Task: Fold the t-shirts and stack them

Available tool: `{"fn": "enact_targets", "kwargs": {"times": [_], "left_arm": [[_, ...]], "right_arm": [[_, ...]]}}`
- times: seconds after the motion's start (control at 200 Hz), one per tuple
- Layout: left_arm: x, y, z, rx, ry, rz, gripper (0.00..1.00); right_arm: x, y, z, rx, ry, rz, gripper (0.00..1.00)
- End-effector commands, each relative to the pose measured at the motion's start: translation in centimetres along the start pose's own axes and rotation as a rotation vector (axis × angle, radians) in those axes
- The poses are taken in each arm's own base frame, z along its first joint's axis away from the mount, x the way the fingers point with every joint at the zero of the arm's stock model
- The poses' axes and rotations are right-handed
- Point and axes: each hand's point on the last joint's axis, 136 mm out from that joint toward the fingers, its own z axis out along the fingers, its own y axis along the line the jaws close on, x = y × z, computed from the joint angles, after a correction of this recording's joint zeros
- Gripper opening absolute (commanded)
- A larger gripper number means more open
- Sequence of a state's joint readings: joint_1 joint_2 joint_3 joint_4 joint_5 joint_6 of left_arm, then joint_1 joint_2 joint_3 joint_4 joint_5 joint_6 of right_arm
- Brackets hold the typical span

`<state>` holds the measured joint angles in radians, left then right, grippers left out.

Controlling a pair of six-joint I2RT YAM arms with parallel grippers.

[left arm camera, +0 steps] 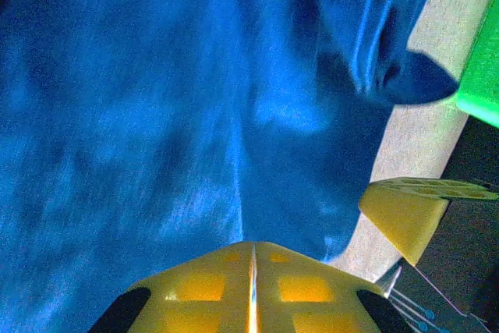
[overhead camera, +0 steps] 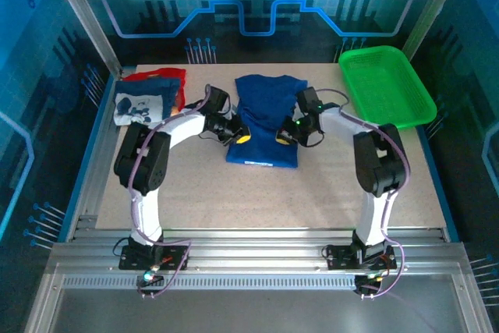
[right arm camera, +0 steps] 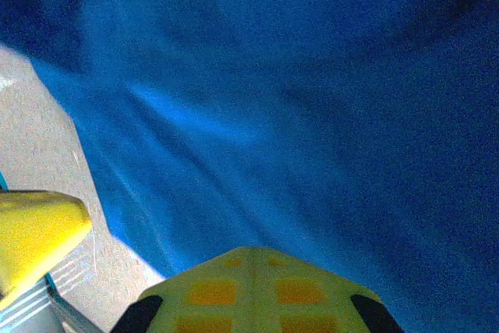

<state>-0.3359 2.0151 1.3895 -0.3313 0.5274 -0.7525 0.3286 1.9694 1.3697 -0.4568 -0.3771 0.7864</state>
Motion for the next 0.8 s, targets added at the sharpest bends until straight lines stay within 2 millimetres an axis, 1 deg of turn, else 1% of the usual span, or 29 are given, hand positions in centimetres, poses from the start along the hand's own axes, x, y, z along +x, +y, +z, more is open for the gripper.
{"fn": "enact_targets", "kwargs": {"times": [0.0,0.08,0.095,0.145,0.18,0.22,0.23,0.255,0.3,0.37,0.395,0.46,0.505,0.525,0.55,0.565,0.57,0.575,0.605,0.65,0.685,0.74,0.79], "left_arm": [[-2.4,-1.9,0.5,0.031,-0.04,0.044,0.1],[-3.2,-2.7,0.6,0.045,-0.047,0.049,0.11],[-3.4,-2.9,0.4,0.049,-0.05,0.051,0.12],[-3.8,-3.4,0.0,0.055,-0.055,0.053,0.13],[-4.1,-3.7,-0.4,0.06,-0.062,0.055,0.14],[-4.4,-3.9,-1.0,0.064,-0.071,0.056,0.15],[-4.4,-4.0,-1.1,0.065,-0.074,0.057,0.15],[-4.5,-4.2,-1.5,0.067,-0.079,0.057,0.15],[-4.5,-4.5,-2.4,0.074,-0.092,0.061,0.15],[-4.4,-4.8,-3.7,0.071,-0.119,0.072,0.18],[-4.3,-4.9,-4.2,0.072,-0.129,0.075,0.18],[-3.7,-5.1,-5.3,0.078,-0.14,0.088,0.2],[-3.0,-4.9,-6.0,0.07,-0.147,0.1,0.24],[-2.7,-4.8,-6.2,0.066,-0.149,0.103,0.25],[-2.1,-4.4,-6.6,0.058,-0.15,0.106,0.27],[-1.9,-4.4,-6.9,0.058,-0.153,0.112,0.3],[-1.7,-4.0,-6.8,0.053,-0.15,0.108,0.3],[-1.7,-4.2,-7.0,0.055,-0.153,0.111,0.31],[-1.0,-3.5,-7.4,0.042,-0.156,0.107,0.35],[-0.1,-2.6,-7.9,0.032,-0.157,0.095,0.41],[0.6,-2.0,-8.4,0.028,-0.16,0.092,0.46],[1.9,-0.6,-8.7,0.005,-0.157,0.079,0.52],[3.1,0.6,-8.7,-0.01,-0.142,0.058,0.54]], "right_arm": [[-3.6,-0.6,1.8,0.027,-0.047,0.048,0.02],[-6.5,-1.0,2.8,0.026,-0.076,0.087,0.02],[-6.8,-1.2,3.1,0.029,-0.075,0.096,0.02],[-9.0,-1.0,3.4,0.026,-0.088,0.112,0.03],[-10.3,-0.8,3.5,0.023,-0.103,0.117,0.03],[-12.3,0.4,2.4,-0.004,-0.149,0.11,0.04],[-12.6,0.1,2.9,-0.001,-0.149,0.115,0.05],[-13.6,0.5,2.8,-0.012,-0.167,0.114,0.06],[-15.6,1.8,1.6,-0.039,-0.221,0.092,0.09],[-18.2,3.8,-0.7,-0.069,-0.302,0.05,0.13],[-18.8,4.5,-1.4,-0.082,-0.323,0.034,0.17],[-19.9,6.9,-3.6,-0.137,-0.364,-0.022,0.33],[-19.8,8.5,-5.2,-0.164,-0.379,-0.067,0.45],[-19.6,9.1,-5.9,-0.172,-0.383,-0.088,0.48],[-19.1,9.8,-6.6,-0.179,-0.38,-0.114,0.51],[-18.8,9.7,-6.5,-0.174,-0.37,-0.124,0.52],[-18.7,10.2,-7.2,-0.179,-0.377,-0.135,0.52],[-18.5,10.4,-7.5,-0.181,-0.379,-0.142,0.52],[-17.6,10.8,-8.7,-0.171,-0.379,-0.169,0.54],[-15.8,10.7,-9.7,-0.149,-0.366,-0.195,0.55],[-14.3,10.2,-10.4,-0.14,-0.352,-0.195,0.56],[-11.4,9.0,-10.8,-0.143,-0.304,-0.176,0.58],[-8.5,7.6,-10.8,-0.138,-0.247,-0.156,0.6]]}}
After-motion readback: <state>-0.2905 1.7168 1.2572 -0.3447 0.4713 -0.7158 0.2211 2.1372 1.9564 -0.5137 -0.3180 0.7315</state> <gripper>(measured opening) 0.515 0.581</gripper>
